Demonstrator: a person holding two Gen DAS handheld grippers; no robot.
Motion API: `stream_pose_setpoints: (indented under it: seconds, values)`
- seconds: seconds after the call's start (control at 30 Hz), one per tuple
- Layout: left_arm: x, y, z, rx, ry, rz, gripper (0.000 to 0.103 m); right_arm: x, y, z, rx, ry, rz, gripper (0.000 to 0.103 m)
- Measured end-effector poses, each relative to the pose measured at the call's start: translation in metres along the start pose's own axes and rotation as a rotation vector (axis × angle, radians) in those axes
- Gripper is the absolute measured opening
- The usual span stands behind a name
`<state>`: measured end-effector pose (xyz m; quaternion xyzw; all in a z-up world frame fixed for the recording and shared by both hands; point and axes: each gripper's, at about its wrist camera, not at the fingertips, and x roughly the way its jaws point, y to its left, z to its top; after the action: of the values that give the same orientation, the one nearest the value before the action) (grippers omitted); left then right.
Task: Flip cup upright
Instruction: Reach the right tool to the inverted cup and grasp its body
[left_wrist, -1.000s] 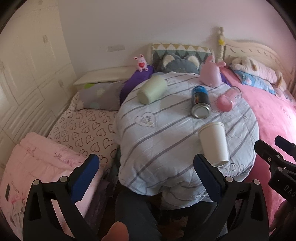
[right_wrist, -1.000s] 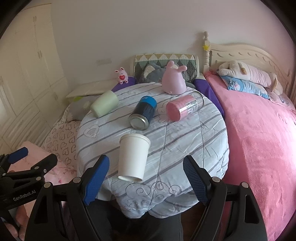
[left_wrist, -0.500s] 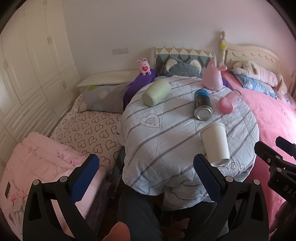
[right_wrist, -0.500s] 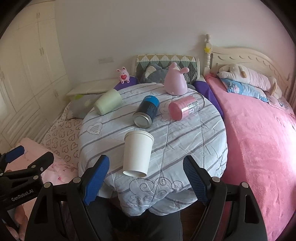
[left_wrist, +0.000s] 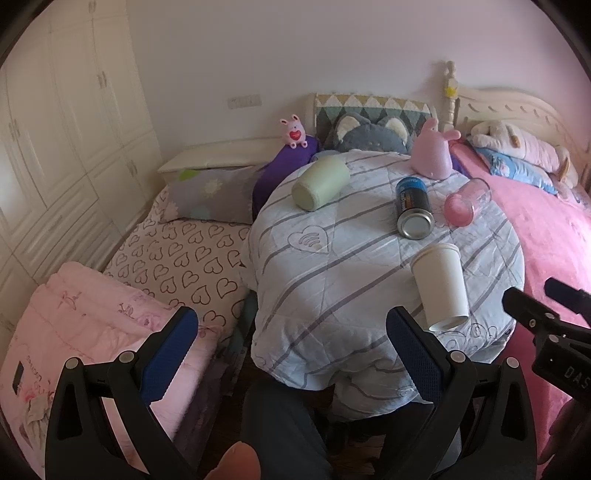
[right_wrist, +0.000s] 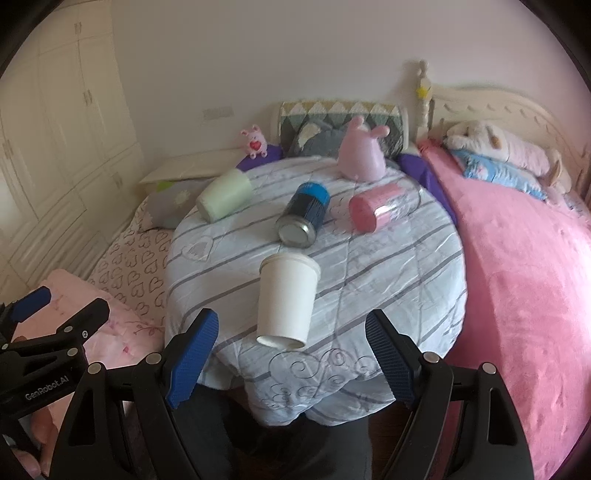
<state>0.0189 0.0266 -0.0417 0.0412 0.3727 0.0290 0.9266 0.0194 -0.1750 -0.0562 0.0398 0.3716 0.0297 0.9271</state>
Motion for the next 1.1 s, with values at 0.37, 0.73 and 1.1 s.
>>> stream_pose_setpoints:
  seconds: [0.37, 0.73, 1.1]
  values:
    - [0.032, 0.012, 0.010, -0.006, 0.030, -0.004, 0.103, 0.064, 0.000, 0.010, 0.038, 0.149, 0.016, 0.083]
    - [0.081, 0.024, 0.018, -0.028, 0.087, -0.042, 0.103, 0.135, 0.002, 0.023, 0.049, 0.311, -0.025, 0.083]
    - [0.105, 0.024, 0.020, -0.033, 0.116, -0.100, 0.103, 0.171, 0.005, 0.028, 0.031, 0.421, -0.064, 0.083]
